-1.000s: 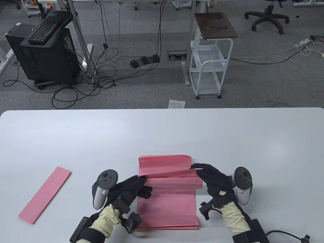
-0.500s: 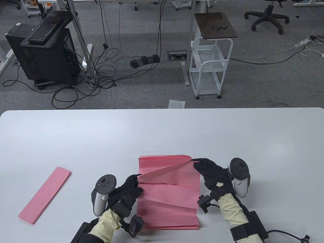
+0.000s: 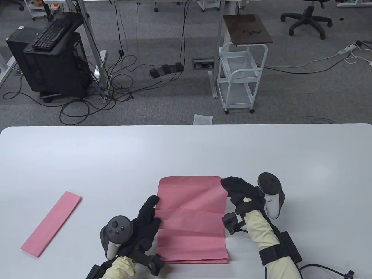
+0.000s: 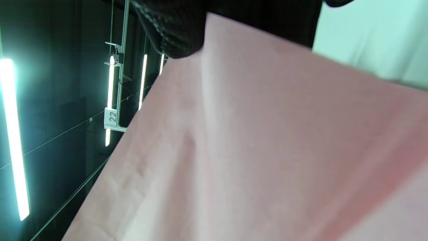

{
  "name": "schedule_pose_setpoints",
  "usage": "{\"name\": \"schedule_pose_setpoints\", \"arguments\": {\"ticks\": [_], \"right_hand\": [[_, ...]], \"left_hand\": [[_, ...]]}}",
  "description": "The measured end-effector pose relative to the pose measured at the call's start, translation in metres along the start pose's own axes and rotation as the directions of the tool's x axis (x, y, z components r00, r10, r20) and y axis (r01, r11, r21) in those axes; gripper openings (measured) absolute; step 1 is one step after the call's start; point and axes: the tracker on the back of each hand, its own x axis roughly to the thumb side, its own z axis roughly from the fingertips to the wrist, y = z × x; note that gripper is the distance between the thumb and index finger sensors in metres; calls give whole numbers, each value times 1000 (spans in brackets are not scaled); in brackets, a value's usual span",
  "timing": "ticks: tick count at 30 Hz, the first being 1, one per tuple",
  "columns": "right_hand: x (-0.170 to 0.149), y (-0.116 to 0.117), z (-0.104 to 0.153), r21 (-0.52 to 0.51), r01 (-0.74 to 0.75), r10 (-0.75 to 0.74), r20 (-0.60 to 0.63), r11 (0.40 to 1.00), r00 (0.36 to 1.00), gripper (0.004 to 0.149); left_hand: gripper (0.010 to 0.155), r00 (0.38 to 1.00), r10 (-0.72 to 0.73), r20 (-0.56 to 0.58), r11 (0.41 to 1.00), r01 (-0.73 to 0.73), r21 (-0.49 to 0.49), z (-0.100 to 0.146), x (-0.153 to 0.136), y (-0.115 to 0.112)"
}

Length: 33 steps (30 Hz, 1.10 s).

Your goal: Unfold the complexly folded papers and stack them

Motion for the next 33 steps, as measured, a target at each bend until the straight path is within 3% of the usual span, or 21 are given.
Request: {"name": "schedule_pose_setpoints", "arguments": {"ticks": [5,11,14,20,25,28,30,33], "right_hand": [[-2,2,-7,15,-26,26,-33,1000,999,39],[-3,5,-15,71,-10,12,-22,997,1000,39],[-1,5,-21,129,50,-47,-27,990,999,39],[11,-7,-32,41,26,-25,-19,999,999,39],[18,-9,-35,-7,-4,4,-9,1000,1000,39],[19,-8,-33,2,-11,11,-9,1000,1000,39],[18,-7,-32,5,-36,37,-8,999,999,39],[17,-7,-31,-7,-49,49,-7,999,999,39]], "left_hand": [[63,1000,18,-12,999,-18,27,1,-2,-2],[36,997,58,-42,998,-56,38,1,-6,1],[30,998,47,-33,999,-47,23,2,-6,2],[31,998,-26,-65,953,5,-302,1,-8,8],[32,989,87,-122,940,-122,-320,1,-11,9],[35,980,113,-167,876,-177,-448,0,-16,4],[36,975,136,-177,867,-204,-455,1,-17,0],[49,966,205,-158,843,-256,-472,1,-17,-4]]}}
